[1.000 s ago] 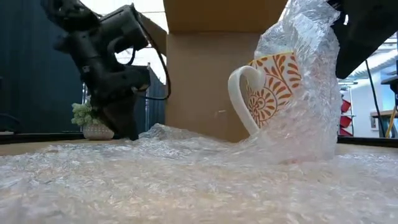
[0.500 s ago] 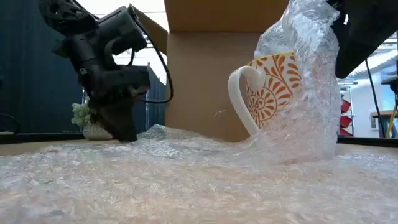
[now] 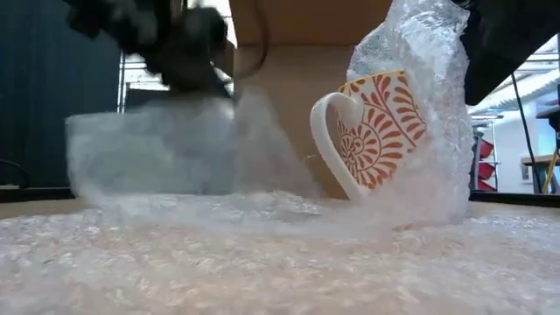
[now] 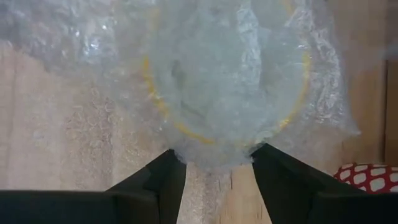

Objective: Wrap mug
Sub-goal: Wrap the orange mug with the bubble wrap

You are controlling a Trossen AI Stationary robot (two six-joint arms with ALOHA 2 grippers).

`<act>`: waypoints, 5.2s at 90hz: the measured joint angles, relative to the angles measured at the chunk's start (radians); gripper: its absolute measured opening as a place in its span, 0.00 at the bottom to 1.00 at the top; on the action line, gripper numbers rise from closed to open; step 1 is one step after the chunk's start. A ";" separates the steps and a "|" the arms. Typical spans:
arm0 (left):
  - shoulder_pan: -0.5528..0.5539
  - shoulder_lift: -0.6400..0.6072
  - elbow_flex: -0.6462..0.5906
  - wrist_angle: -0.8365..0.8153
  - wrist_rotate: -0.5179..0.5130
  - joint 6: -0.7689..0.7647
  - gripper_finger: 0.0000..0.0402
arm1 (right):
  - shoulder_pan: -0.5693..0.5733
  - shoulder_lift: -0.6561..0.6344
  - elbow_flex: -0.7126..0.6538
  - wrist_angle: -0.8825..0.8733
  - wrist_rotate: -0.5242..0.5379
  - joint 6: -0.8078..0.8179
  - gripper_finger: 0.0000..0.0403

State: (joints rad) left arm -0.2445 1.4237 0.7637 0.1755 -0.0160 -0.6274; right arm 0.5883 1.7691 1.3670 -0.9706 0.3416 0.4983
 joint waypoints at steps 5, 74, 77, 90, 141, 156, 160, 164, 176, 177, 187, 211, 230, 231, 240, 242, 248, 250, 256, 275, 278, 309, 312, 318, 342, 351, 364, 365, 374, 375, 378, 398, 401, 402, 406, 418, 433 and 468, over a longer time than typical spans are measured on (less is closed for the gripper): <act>-0.018 0.001 0.021 0.070 -0.003 0.030 0.00 | -0.001 0.000 0.000 0.006 0.001 -0.008 0.41; -0.051 0.508 0.386 0.261 0.126 0.216 0.00 | -0.026 0.000 0.000 0.054 0.001 -0.004 0.41; -0.049 0.527 0.392 0.261 0.127 0.216 0.00 | -0.026 0.000 0.001 0.055 -0.002 -0.003 0.41; -0.036 0.569 0.405 0.265 0.128 0.190 0.00 | -0.024 0.000 0.058 -0.002 -0.040 -0.005 0.41; -0.024 0.571 0.405 0.259 0.127 0.188 0.00 | -0.051 -0.001 0.210 -0.103 0.113 0.051 0.41; -0.024 0.571 0.405 0.257 0.128 0.185 0.00 | -0.093 -0.001 0.087 -0.042 0.085 0.167 0.41; -0.024 0.571 0.405 0.257 0.128 0.186 0.00 | -0.099 -0.001 0.051 0.003 0.080 0.173 0.41; -0.024 0.571 0.403 0.255 0.128 0.187 0.00 | -0.102 -0.001 0.016 0.056 0.081 0.171 0.41; -0.024 0.571 0.403 0.251 0.128 0.192 0.00 | -0.108 -0.008 -0.075 0.165 0.072 0.175 0.41; -0.024 0.571 0.403 0.250 0.129 0.192 0.00 | -0.109 -0.008 -0.082 0.171 0.072 0.175 0.41; -0.024 0.566 0.403 0.252 0.131 0.189 0.00 | -0.109 -0.008 -0.126 0.210 0.070 0.190 0.41; -0.025 0.487 0.399 0.183 0.135 0.199 0.00 | -0.110 -0.003 -0.134 0.209 0.045 0.190 0.41; -0.034 0.390 0.405 0.112 0.135 0.199 0.00 | -0.111 0.002 -0.138 0.196 0.042 0.168 0.41; -0.034 0.386 0.405 0.102 0.135 0.199 0.00 | -0.111 0.002 -0.138 0.197 0.042 0.168 0.41; -0.047 0.323 0.405 -0.019 0.134 0.210 0.00 | -0.111 0.002 -0.138 0.200 0.042 0.168 0.41; -0.052 0.305 0.405 -0.058 0.130 0.219 0.00 | -0.111 0.002 -0.138 0.200 0.042 0.168 0.41; -0.068 0.273 0.407 -0.186 0.097 0.223 0.00 | -0.111 0.002 -0.138 0.200 0.042 0.168 0.41; -0.075 0.266 0.407 -0.238 0.076 0.223 0.00 | -0.111 0.002 -0.138 0.201 0.042 0.168 0.41; -0.101 0.265 0.405 -0.414 -0.010 0.219 0.00 | -0.110 0.002 -0.138 0.203 0.044 0.162 0.41; -0.146 0.339 0.318 -0.380 -0.116 0.173 0.00 | -0.110 0.002 -0.138 0.211 0.045 0.144 0.41; -0.146 0.354 0.313 -0.294 -0.114 0.188 0.00 | -0.110 0.002 -0.138 0.211 0.045 0.144 0.41; -0.095 0.369 0.323 0.089 -0.068 0.322 0.00 | -0.111 0.002 -0.138 0.217 0.048 0.143 0.41; -0.088 0.378 0.323 0.094 -0.058 0.323 0.00 | -0.111 0.002 -0.138 0.219 0.048 0.143 0.41; -0.077 0.405 0.324 0.133 -0.034 0.321 0.00 | -0.111 0.002 -0.138 0.226 0.048 0.143 0.41; -0.059 0.537 0.328 0.320 0.034 0.294 0.00 | -0.111 0.002 -0.138 0.250 0.046 0.140 0.41; -0.054 0.557 0.330 0.317 0.037 0.267 0.00 | -0.112 0.002 -0.138 0.255 0.046 0.139 0.41; -0.051 0.534 0.326 0.300 0.051 0.243 0.00 | -0.112 0.002 -0.138 0.261 0.048 0.140 0.41; -0.051 0.530 0.326 0.296 0.051 0.243 0.00 | -0.112 0.002 -0.138 0.261 0.048 0.141 0.41; -0.050 0.499 0.321 0.285 0.042 0.250 0.00 | -0.112 0.002 -0.138 0.262 0.048 0.143 0.41; -0.050 0.494 0.321 0.282 0.038 0.251 0.00 | -0.112 0.002 -0.138 0.262 0.048 0.143 0.41; -0.049 0.482 0.320 0.279 0.029 0.257 0.00 | -0.112 0.002 -0.138 0.262 0.048 0.144 0.41; -0.029 0.514 0.323 0.306 -0.007 0.268 0.00 | -0.112 0.001 -0.138 0.265 0.050 0.144 0.41; -0.027 0.527 0.323 0.314 -0.005 0.267 0.00 | -0.112 0.001 -0.138 0.266 0.049 0.144 0.41; -0.026 0.531 0.324 0.317 -0.005 0.267 0.00 | -0.112 0.001 -0.138 0.265 0.049 0.144 0.41; -0.024 0.550 0.326 0.331 -0.005 0.262 0.00 | -0.112 0.001 -0.138 0.266 0.049 0.144 0.41; -0.019 0.579 0.329 0.333 0.019 0.240 0.00 | -0.112 0.001 -0.138 0.266 0.043 0.139 0.41; -0.020 0.582 0.329 0.336 0.024 0.240 0.00 | -0.114 -0.016 -0.100 0.198 -0.055 0.138 0.41; -0.019 0.586 0.326 0.366 0.022 0.214 0.00 | -0.110 -0.123 0.068 -0.028 -0.086 0.147 0.41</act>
State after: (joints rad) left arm -0.2630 2.0094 1.0893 0.5419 0.0059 -0.4137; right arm 0.4786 1.6466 1.4349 -0.9989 0.2552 0.6453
